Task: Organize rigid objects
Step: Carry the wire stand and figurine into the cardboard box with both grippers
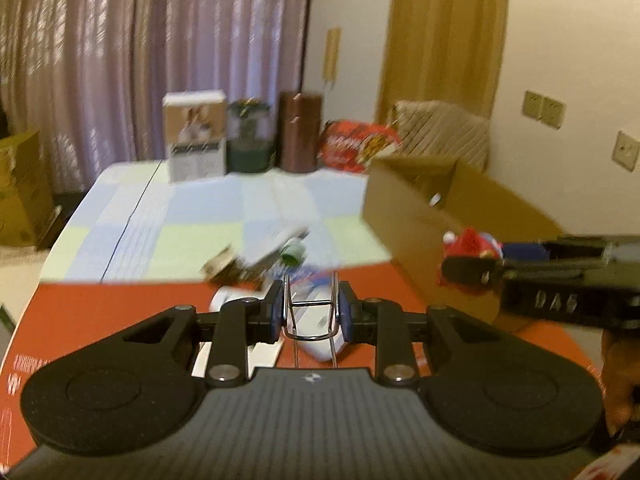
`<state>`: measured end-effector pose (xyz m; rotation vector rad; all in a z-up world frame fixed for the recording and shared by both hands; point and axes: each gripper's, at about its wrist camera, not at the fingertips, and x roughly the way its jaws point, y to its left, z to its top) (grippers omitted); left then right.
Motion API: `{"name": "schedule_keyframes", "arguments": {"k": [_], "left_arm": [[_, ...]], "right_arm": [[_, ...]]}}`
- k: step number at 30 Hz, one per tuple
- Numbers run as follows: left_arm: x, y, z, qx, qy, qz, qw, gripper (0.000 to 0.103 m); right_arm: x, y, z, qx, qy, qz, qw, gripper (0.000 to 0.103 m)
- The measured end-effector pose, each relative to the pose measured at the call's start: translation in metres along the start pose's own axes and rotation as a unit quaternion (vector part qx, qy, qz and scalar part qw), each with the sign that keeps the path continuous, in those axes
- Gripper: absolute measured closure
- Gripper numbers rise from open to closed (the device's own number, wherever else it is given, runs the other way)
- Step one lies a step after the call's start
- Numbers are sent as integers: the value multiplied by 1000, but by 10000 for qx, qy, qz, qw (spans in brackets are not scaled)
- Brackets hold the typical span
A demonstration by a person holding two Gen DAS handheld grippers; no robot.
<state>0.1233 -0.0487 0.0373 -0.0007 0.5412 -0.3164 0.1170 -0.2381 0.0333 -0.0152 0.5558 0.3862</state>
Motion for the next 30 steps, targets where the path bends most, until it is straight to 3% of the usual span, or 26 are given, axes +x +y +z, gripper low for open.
{"name": "schedule_keyframes", "arguments": {"k": [7, 15, 20, 30], "left_arm": [[8, -56, 59, 277, -328, -512, 9978, 80], [55, -131, 95, 282, -192, -1374, 9899, 80], [92, -156, 96, 216, 52, -1606, 9868, 80], [139, -185, 70, 591, 408, -1565, 9851, 80]], "right_arm": [[-32, -62, 48, 65, -175, -349, 9992, 61], [-30, -143, 54, 472, 141, -639, 9967, 61], [-30, -184, 47, 713, 263, -712, 9946, 61], [-5, -216, 23, 709, 559, -752, 9931, 61]]}}
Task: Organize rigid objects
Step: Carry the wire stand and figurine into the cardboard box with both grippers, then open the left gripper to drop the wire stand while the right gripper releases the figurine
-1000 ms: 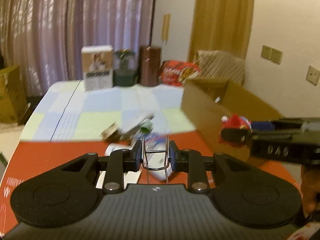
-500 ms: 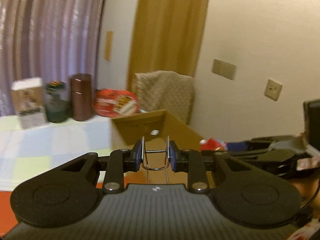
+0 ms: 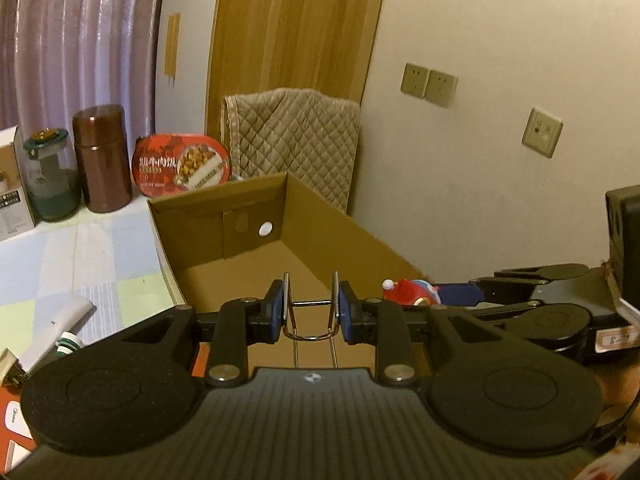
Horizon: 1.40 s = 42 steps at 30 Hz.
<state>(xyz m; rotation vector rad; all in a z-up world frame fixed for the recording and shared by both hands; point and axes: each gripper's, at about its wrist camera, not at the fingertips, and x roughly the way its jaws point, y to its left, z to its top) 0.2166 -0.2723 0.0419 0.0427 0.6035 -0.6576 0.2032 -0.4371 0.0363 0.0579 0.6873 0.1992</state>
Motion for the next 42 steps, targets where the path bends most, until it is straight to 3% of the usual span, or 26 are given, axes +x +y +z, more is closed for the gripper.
{"name": "schedule_keyframes", "arguments": {"k": [19, 20, 22, 42], "left_arm": [[25, -3, -8, 109, 347, 118, 9993, 80], [25, -3, -8, 118, 323, 131, 9993, 78], [24, -4, -8, 163, 296, 198, 9992, 66], [10, 6, -5, 75, 200, 281, 9994, 66]], "right_arm": [[20, -9, -12, -44, 271, -36, 9996, 61], [20, -9, -12, -37, 272, -37, 9996, 61], [20, -10, -13, -22, 280, -37, 9996, 61], [21, -6, -13, 12, 293, -29, 9996, 61]]}}
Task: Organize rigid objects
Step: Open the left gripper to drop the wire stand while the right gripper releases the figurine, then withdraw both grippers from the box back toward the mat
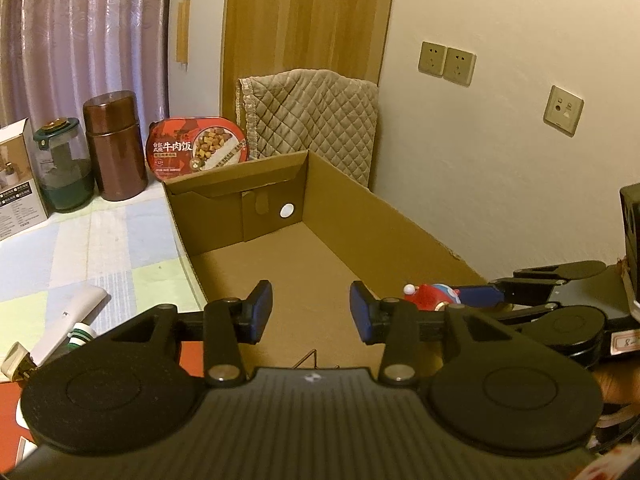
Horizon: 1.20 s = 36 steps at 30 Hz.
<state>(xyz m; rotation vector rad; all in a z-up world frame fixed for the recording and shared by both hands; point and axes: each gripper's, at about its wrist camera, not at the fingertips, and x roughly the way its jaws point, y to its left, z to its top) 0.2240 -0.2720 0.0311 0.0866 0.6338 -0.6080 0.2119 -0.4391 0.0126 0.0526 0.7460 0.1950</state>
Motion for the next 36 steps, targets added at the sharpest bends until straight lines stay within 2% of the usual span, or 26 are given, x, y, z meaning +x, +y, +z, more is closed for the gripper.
{"name": "schedule_keyframes", "arguments": {"k": [4, 6, 9, 20, 28, 32, 36], "left_arm": [[-3, 2, 1, -6, -38, 35, 10000, 66], [-6, 3, 1, -18, -64, 70, 10000, 66], [-12, 8, 1, -74, -125, 130, 9998, 66], [-64, 34, -9, -393, -280, 371, 9981, 66], [-130, 61, -45, -692, -443, 673, 9943, 62], [-162, 79, -72, -816, -473, 994, 9906, 62], [-191, 95, -97, -912, -517, 1245, 9867, 59]], "right_arm": [[1, 1, 1, 11, -28, 53, 10000, 61], [-2, 1, 3, 70, -210, 126, 9997, 60], [-11, -3, 9, 333, -449, 99, 9984, 46], [-55, 28, 16, 256, -655, 43, 9975, 45], [-96, 80, 7, 164, -907, 356, 9951, 39], [-108, 113, -6, 87, -999, 568, 9933, 35], [-115, 142, -20, 61, -1091, 769, 9910, 26]]}}
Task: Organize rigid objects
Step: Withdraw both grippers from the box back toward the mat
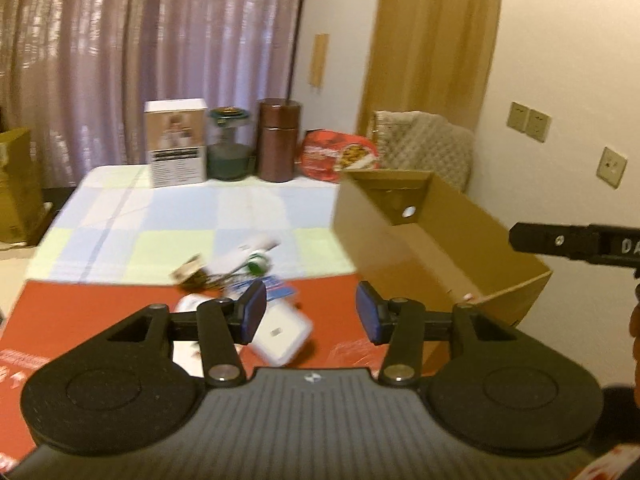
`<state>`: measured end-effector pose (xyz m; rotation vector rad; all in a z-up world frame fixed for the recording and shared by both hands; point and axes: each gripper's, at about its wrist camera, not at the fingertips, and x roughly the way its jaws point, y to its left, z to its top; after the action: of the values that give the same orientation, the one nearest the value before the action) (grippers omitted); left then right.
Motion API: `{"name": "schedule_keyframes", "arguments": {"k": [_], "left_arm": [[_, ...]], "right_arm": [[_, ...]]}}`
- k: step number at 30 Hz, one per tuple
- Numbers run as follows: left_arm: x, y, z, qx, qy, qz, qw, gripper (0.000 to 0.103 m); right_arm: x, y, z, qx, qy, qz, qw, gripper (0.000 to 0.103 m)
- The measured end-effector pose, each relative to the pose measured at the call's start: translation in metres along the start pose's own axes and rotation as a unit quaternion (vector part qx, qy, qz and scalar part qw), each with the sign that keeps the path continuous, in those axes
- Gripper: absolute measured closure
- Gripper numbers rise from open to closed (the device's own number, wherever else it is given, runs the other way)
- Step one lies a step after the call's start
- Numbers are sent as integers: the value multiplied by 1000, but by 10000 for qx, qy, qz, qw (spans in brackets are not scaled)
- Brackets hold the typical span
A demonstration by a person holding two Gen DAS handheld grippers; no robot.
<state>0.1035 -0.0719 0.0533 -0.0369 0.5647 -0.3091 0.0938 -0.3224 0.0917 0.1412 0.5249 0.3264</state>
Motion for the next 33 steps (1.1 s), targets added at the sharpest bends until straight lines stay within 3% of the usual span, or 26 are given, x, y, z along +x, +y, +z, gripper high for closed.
{"name": "schedule_keyframes", "arguments": {"k": [8, 15, 23, 30, 33], "left_arm": [[-34, 48, -34, -171, -9, 409, 9990, 52], [-30, 77, -53, -182, 124, 596, 9980, 47], [-6, 95, -63, -2, 229, 584, 9980, 34], [27, 112, -72, 219, 459, 299, 9983, 8], [45, 118, -77, 303, 647, 177, 9973, 6]], "right_arm": [[11, 51, -31, -274, 92, 262, 9992, 20], [36, 68, -59, -361, 264, 261, 9987, 18], [68, 73, -83, -548, 414, 199, 9974, 18], [105, 75, -99, -913, 611, 224, 9937, 15], [122, 74, -105, -1030, 742, 166, 9918, 14]]}}
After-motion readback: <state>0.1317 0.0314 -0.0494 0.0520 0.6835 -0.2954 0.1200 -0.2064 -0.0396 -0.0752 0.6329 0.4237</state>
